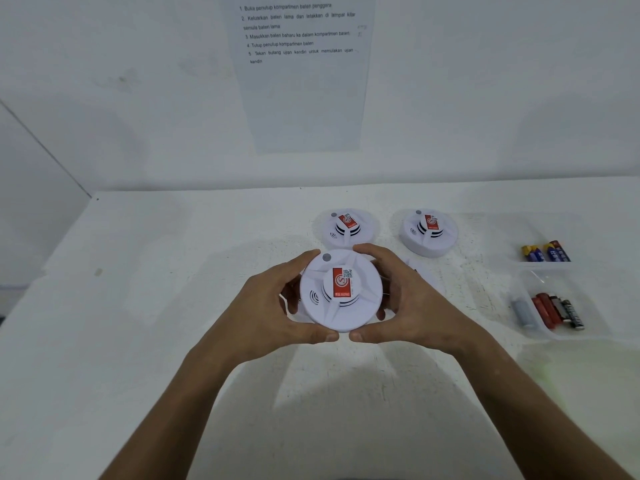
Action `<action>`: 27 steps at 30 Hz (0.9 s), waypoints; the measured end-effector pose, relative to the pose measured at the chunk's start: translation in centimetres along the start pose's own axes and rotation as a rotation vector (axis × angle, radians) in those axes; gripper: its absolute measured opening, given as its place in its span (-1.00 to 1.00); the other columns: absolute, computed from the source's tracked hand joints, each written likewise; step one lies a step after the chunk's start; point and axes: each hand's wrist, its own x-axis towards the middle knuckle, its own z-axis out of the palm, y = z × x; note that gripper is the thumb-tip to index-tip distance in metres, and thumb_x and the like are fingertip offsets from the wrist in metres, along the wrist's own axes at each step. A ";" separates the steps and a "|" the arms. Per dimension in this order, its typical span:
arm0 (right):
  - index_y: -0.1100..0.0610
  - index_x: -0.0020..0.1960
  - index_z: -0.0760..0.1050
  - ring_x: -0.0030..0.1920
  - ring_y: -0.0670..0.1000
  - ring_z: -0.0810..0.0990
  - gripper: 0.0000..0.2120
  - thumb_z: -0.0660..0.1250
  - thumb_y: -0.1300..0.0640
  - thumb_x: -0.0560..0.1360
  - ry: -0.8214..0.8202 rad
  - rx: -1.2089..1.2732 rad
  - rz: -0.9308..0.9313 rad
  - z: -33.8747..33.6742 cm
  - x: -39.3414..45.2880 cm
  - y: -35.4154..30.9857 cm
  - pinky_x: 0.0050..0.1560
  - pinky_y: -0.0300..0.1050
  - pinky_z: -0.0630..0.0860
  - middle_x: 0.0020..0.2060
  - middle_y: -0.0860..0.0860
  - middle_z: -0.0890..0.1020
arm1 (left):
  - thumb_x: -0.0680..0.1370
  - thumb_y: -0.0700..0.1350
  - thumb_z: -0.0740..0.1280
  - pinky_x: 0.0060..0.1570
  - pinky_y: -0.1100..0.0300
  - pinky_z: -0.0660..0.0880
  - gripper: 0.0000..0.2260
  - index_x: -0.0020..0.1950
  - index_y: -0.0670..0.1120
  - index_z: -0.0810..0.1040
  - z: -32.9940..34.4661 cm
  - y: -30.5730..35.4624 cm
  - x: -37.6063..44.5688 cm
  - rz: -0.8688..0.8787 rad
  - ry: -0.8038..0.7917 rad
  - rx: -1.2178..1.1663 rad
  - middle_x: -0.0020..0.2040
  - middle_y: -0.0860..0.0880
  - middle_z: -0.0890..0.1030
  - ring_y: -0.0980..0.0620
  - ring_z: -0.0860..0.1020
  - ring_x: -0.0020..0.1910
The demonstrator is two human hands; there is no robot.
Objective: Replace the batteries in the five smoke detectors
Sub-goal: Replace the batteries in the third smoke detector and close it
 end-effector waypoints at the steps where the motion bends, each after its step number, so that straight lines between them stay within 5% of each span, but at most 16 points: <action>1: -0.06 0.46 0.25 0.16 0.02 0.57 -0.09 0.64 0.15 0.24 -0.001 -0.003 -0.001 0.0 0.1 -0.1 -0.12 -0.10 0.63 0.26 -0.10 0.51 | 0.23 0.00 0.62 -0.26 0.45 0.45 -0.24 0.30 0.31 0.30 -0.1 -0.1 0.1 0.005 0.003 -0.004 -0.04 0.32 0.56 0.24 0.50 -0.18; 7: -0.06 0.44 0.32 0.16 0.06 0.58 -0.13 0.66 0.20 0.25 -0.008 -0.035 -0.021 -0.4 2.6 -1.3 -0.03 0.06 0.65 0.24 -0.09 0.54 | 0.22 0.08 0.59 -0.31 0.43 0.45 -0.29 0.27 0.35 0.34 -1.9 0.0 1.2 0.037 0.050 0.001 0.01 0.33 0.57 0.17 0.50 -0.23; 14: -0.11 0.42 0.37 0.20 -0.05 0.51 -0.13 0.69 0.13 0.21 -0.015 -0.198 -0.005 -0.8 10.5 -1.6 0.12 -0.15 0.58 0.24 -0.01 0.45 | 0.21 0.06 0.63 -0.25 0.40 0.47 -0.32 0.26 0.29 0.44 -5.3 -3.1 5.0 -0.018 0.124 0.056 -0.01 0.27 0.62 0.14 0.56 -0.17; 17: -0.03 0.43 0.36 0.16 0.00 0.50 -0.16 0.67 0.17 0.25 -0.064 -0.262 0.026 -0.1 14.0 -1.4 0.04 -0.31 0.49 0.22 0.01 0.40 | 0.21 -0.03 0.65 -0.18 0.42 0.46 -0.37 0.23 0.08 0.53 -6.0 -5.5 6.6 -0.059 0.161 0.093 -0.07 0.28 0.60 0.18 0.54 -0.07; 21: 0.09 0.46 0.35 0.16 0.03 0.55 -0.12 0.67 0.14 0.23 -0.067 -0.327 0.117 0.8 16.8 0.4 0.14 -0.10 0.58 0.28 0.02 0.45 | 0.15 0.09 0.65 -0.06 0.22 0.54 -0.37 0.17 0.07 0.57 -6.1 -8.3 7.7 -0.148 0.187 0.131 -0.03 0.22 0.59 0.08 0.55 -0.04; 24: 0.06 0.40 0.41 0.15 0.02 0.59 -0.10 0.66 -0.03 0.13 -0.060 -0.367 0.152 1.7 17.5 2.0 0.15 0.02 0.61 0.26 0.01 0.53 | 0.17 0.02 0.66 -0.09 0.34 0.46 -0.39 0.17 0.04 0.56 -5.7 -9.2 7.8 -0.201 0.202 0.161 -0.07 0.27 0.51 0.15 0.51 -0.08; 27: 0.04 0.27 0.51 0.08 0.03 0.62 -0.28 0.64 0.01 0.15 -0.018 -0.421 0.142 2.2 17.7 2.7 0.09 -0.01 0.60 0.15 0.03 0.60 | 0.22 -0.03 0.65 -0.08 0.45 0.40 -0.40 0.20 -0.07 0.57 -5.4 -9.7 8.3 -0.230 0.158 0.202 0.00 0.09 0.57 0.07 0.47 -0.07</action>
